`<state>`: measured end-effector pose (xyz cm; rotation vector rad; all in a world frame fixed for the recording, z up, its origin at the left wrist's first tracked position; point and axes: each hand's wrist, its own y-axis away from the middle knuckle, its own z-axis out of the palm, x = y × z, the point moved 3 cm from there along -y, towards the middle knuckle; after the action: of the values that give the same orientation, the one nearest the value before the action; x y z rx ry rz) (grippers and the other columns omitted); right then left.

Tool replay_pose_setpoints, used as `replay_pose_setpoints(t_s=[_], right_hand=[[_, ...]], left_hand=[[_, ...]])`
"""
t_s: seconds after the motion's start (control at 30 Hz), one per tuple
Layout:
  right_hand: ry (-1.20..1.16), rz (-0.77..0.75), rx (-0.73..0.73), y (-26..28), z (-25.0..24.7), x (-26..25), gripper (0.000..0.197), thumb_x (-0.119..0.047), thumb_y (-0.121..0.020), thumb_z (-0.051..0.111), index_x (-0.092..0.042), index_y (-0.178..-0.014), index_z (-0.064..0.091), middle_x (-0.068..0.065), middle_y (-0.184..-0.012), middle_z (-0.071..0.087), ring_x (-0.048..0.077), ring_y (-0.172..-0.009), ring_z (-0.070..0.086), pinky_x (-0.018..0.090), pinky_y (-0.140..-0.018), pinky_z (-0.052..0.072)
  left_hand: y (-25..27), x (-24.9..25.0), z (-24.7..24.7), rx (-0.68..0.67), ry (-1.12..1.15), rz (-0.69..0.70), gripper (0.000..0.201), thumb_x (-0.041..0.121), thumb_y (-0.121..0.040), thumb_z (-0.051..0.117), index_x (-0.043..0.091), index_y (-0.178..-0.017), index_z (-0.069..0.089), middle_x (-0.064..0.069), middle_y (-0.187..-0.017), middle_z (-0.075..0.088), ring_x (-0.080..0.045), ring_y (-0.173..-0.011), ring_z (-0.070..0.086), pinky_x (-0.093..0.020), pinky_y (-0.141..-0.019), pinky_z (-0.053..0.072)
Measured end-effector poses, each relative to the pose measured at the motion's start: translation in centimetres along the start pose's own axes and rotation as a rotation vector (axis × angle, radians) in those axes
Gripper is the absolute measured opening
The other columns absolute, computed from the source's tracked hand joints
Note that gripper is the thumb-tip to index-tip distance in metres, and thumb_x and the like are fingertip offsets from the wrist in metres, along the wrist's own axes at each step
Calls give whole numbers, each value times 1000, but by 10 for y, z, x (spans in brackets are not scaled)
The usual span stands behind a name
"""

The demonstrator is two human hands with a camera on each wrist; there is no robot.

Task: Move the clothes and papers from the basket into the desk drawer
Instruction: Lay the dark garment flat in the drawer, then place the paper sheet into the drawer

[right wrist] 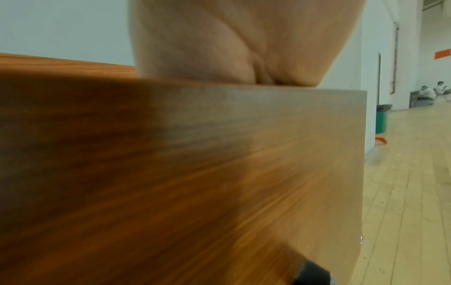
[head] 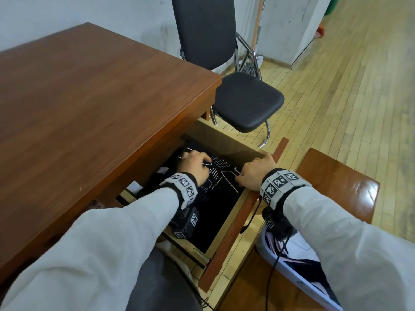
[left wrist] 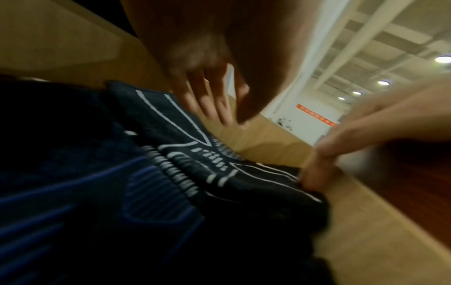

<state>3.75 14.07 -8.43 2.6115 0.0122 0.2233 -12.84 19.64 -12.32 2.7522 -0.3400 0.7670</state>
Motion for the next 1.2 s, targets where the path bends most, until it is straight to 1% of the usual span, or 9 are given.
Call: replay_pose_setpoints(t_s=[0.07,0.17,0.3,0.5,0.63,0.73,0.93,1.07,1.2], right_hand=[[-23,-5,32,2,-1,-1,41,-47,-95,33,-26,-74,61,-9,-76,57,17,-99,56,45,-106,20],[-70,-32,115,4,1,-1,34,-44,-95,35,-37,-110,65,-8,-98,65,18,-110,54,44,-108,20],[-156,-47,187,1,6,4,34,-41,-93,39,-38,-122,57,-11,-99,67,15,-109,55,42,-109,19],[-188,-82,210,-3,8,6,33,-38,-93,40,-39,-121,58,-12,-100,69,14,-107,57,40,-110,19],[-268,-120,242,0,5,7,30,-33,-95,41,-40,-117,60,-12,-104,70,12,-107,58,37,-110,23],[-674,-118,332,14,-5,16,28,-17,-95,46,-29,-111,66,-9,-101,72,10,-100,62,30,-101,42],[-896,35,403,56,-14,46,21,-13,-94,51,-18,-104,68,-4,-97,69,13,-95,60,24,-83,42],[-875,144,352,85,-3,64,22,-15,-89,53,-13,-100,72,6,-99,72,23,-94,65,39,-89,52],[-741,236,201,116,23,70,20,-24,-88,60,-8,-89,71,6,-77,68,16,-69,62,27,-62,52]], left_hand=[[7,22,15,-238,74,86,27,20,-89,60,23,-116,66,-2,-121,63,-21,-116,57,-31,-97,47],[13,33,36,-568,-31,102,47,35,-87,64,22,-131,56,-4,-128,61,-22,-116,57,-28,-96,45],[14,29,49,-683,-368,94,68,44,-89,57,28,-149,29,-7,-156,21,-29,-141,27,-38,-117,25],[23,37,55,-659,-546,41,59,37,-96,43,35,-150,18,-3,-158,4,-35,-143,12,-40,-117,17],[27,48,40,-610,-265,51,51,11,-96,42,25,-146,37,-9,-145,43,-30,-129,46,-31,-103,38],[35,49,12,-461,-78,49,55,-2,-92,39,26,-139,48,-11,-132,56,-31,-114,59,-24,-79,45],[46,46,-23,-181,79,-125,33,5,-93,47,19,-118,63,-6,-131,59,-25,-118,56,-34,-100,47],[61,66,-29,-58,244,-159,25,13,-94,49,11,-109,69,-11,-113,68,-29,-106,63,-40,-95,52],[75,95,-25,-42,334,-120,24,18,-91,49,9,-102,69,-14,-102,71,-31,-97,68,-45,-88,56]])
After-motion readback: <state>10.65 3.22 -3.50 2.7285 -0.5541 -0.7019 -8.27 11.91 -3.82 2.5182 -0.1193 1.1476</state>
